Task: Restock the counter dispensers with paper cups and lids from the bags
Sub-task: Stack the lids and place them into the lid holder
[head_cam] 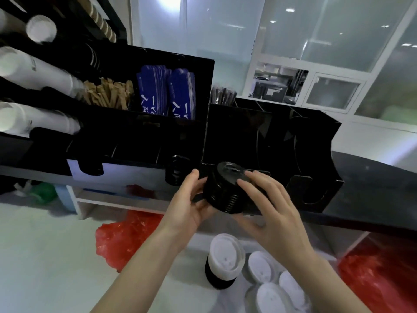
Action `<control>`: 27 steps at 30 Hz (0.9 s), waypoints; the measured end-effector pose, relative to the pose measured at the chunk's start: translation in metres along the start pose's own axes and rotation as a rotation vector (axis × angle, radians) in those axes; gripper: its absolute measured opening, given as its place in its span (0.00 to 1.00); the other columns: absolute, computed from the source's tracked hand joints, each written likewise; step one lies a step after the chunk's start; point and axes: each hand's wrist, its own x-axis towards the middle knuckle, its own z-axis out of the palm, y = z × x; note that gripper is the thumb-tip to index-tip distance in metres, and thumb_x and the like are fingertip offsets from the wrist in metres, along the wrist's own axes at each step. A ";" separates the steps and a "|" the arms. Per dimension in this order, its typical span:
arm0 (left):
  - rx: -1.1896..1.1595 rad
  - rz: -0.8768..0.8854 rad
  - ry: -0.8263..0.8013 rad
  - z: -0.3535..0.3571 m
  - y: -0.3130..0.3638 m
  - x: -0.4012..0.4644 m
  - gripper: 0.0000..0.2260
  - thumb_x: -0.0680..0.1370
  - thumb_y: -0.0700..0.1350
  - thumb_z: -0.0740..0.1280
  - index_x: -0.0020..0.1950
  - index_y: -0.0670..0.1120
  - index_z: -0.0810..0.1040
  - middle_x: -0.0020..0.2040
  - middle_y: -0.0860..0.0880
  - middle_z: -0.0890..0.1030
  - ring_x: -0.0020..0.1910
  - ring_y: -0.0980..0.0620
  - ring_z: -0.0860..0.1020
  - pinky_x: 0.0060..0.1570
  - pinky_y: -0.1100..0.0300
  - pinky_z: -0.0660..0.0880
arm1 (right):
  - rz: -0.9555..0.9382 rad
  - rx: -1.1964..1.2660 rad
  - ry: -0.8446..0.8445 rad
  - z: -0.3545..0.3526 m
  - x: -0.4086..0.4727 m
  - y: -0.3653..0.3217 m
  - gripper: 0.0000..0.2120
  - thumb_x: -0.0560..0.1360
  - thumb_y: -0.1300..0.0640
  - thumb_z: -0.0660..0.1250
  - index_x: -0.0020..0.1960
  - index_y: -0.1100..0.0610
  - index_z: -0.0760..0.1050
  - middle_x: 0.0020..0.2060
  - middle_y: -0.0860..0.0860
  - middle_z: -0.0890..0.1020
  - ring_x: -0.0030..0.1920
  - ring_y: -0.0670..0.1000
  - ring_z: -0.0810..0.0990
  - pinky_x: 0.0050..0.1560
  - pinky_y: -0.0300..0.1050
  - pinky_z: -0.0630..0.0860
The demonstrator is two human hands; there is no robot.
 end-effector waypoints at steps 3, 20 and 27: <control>0.064 0.077 -0.061 0.010 0.015 0.014 0.15 0.82 0.51 0.59 0.57 0.45 0.80 0.48 0.49 0.85 0.49 0.48 0.84 0.48 0.53 0.80 | 0.098 0.081 0.045 -0.006 0.016 0.007 0.28 0.70 0.54 0.75 0.66 0.62 0.73 0.61 0.52 0.75 0.62 0.51 0.75 0.63 0.44 0.73; 1.447 1.052 -0.022 -0.045 -0.019 0.076 0.26 0.74 0.36 0.69 0.71 0.39 0.70 0.70 0.45 0.70 0.75 0.51 0.63 0.73 0.53 0.64 | 0.104 -0.205 -0.265 0.041 0.084 0.042 0.31 0.67 0.51 0.76 0.67 0.55 0.71 0.59 0.48 0.74 0.61 0.48 0.71 0.45 0.41 0.79; 1.372 1.044 -0.057 -0.046 -0.021 0.077 0.27 0.73 0.33 0.68 0.72 0.39 0.69 0.71 0.46 0.69 0.76 0.51 0.61 0.73 0.53 0.64 | 0.033 -0.311 -0.368 0.062 0.065 0.041 0.31 0.60 0.53 0.80 0.60 0.56 0.75 0.53 0.51 0.76 0.52 0.51 0.76 0.32 0.41 0.78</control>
